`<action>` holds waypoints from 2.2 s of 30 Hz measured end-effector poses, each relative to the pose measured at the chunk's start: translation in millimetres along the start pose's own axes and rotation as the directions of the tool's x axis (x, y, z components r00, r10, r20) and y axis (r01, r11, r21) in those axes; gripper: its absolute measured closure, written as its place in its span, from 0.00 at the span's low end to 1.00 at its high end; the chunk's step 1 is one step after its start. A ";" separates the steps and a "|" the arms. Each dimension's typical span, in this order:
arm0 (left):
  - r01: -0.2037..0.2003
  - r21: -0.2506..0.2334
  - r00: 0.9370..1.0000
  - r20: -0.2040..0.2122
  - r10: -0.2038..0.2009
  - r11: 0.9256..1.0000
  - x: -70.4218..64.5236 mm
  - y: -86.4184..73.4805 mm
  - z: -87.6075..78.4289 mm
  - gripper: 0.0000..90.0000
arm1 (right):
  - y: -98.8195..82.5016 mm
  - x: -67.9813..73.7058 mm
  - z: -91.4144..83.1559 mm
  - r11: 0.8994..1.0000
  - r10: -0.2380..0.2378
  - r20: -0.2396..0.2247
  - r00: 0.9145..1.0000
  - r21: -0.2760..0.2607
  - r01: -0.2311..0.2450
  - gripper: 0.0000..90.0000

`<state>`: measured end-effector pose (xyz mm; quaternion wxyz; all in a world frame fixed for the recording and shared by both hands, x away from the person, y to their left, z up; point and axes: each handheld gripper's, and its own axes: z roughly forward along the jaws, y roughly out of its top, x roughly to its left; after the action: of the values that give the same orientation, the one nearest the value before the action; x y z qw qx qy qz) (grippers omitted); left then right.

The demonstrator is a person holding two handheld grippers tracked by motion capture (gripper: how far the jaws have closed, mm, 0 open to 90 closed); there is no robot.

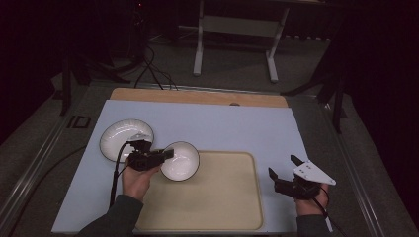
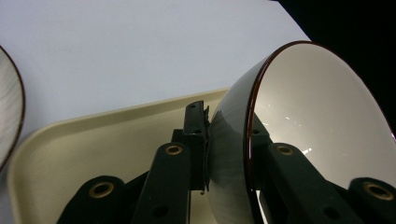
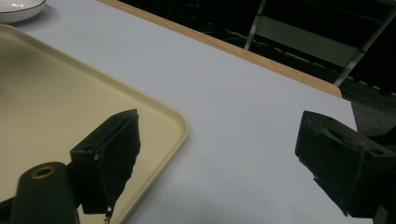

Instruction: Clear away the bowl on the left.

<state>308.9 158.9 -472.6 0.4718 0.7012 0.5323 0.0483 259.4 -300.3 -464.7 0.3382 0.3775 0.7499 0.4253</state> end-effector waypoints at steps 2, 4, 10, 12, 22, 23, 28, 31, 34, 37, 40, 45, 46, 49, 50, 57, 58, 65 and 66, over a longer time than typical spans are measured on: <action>-0.005 0.003 1.000 0.002 0.005 1.000 -1.2 -0.7 1.0 0.87 | 0.0 0.0 0.0 1.000 0.000 -0.001 1.000 0.000 0.000 0.15; -0.004 0.006 1.000 0.006 0.004 1.000 -2.5 -1.4 2.3 0.87 | 0.0 0.1 0.0 1.000 0.000 -0.001 1.000 0.000 0.000 0.15; -0.011 0.022 1.000 0.018 0.011 1.000 -6.6 -4.1 7.2 0.87 | 0.0 0.0 0.0 1.000 0.000 0.000 1.000 0.000 0.000 0.15; -0.016 0.028 1.000 0.021 0.015 0.999 -7.8 -4.8 8.8 0.87 | 0.0 0.0 0.0 1.000 -0.001 0.000 1.000 0.000 0.001 0.15; -0.030 0.049 0.999 0.029 0.028 0.998 -13.1 -8.4 14.7 0.87 | 0.1 -0.1 0.1 1.000 -0.001 -0.001 1.000 0.000 0.001 0.15; -0.029 0.052 0.999 0.028 0.028 0.998 -13.8 -9.0 15.6 0.87 | 0.1 -0.1 0.1 1.000 -0.001 -0.001 1.000 0.000 0.001 0.15; -0.036 0.069 0.999 0.034 0.034 0.997 -17.0 -12.0 19.8 0.87 | 0.1 -0.4 -0.2 1.000 0.001 -0.001 1.000 -0.002 -0.001 0.15; -0.038 0.074 0.999 0.040 0.036 0.996 -18.8 -14.0 22.1 0.87 | 0.1 -0.5 -0.5 1.000 0.001 -0.001 1.000 -0.003 -0.001 0.15; -0.041 0.085 0.998 0.041 0.037 0.996 -20.6 -16.3 24.3 0.87 | 0.0 -0.9 -0.4 1.000 0.002 -0.001 1.000 -0.004 -0.002 0.15; -0.042 0.096 0.998 0.042 0.038 0.994 -21.8 -18.7 26.2 0.87 | 0.1 -0.8 -0.7 1.000 0.003 0.000 1.000 -0.006 -0.003 0.15; -0.044 0.103 0.998 0.045 0.040 0.994 -23.1 -20.2 27.4 0.87 | 0.2 -0.6 -0.7 1.000 0.002 0.000 1.000 -0.005 -0.002 0.15; -0.047 0.111 0.998 0.048 0.042 0.993 -24.8 -22.2 29.8 0.87 | 0.1 -0.5 -0.6 1.000 0.001 -0.002 1.000 -0.004 -0.001 0.15; -0.047 0.114 0.998 0.049 0.042 0.992 -25.2 -22.9 30.7 0.87 | 0.1 -0.5 -0.6 1.000 0.001 -0.002 1.000 -0.004 -0.001 0.15; -0.052 0.122 0.998 0.053 0.046 0.991 -26.0 -24.4 32.8 0.87 | 0.2 -0.4 -0.6 1.000 0.001 -0.002 1.000 -0.004 -0.001 0.15; -0.053 0.126 0.997 0.055 0.046 0.991 -26.3 -24.9 33.8 0.87 | 0.2 -0.3 -0.5 1.000 0.000 -0.002 1.000 -0.003 0.000 0.15; -0.048 0.141 0.998 0.050 0.041 0.989 -25.4 -27.1 38.8 0.87 | 0.2 -0.5 -0.6 1.000 0.001 -0.002 1.000 -0.004 -0.001 0.15; -0.052 0.144 0.998 0.051 0.045 0.988 -25.1 -27.2 39.4 0.87 | 0.2 -0.5 -0.6 1.000 0.001 -0.002 1.000 -0.004 -0.001 0.15; -0.062 0.171 0.998 0.035 0.057 0.983 -25.5 -29.6 46.1 0.87 | 0.2 -0.5 -0.7 1.000 0.001 -0.001 1.000 -0.005 -0.001 0.15; -0.064 0.172 0.998 0.030 0.060 0.983 -25.7 -30.2 47.4 0.87 | 0.2 -0.5 -0.8 1.000 0.002 -0.001 1.000 -0.006 -0.002 0.15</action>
<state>303.8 109.3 -509.0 0.4140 0.7562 0.5066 0.0080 259.1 -300.9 -464.1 0.3384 0.3768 0.7486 0.4280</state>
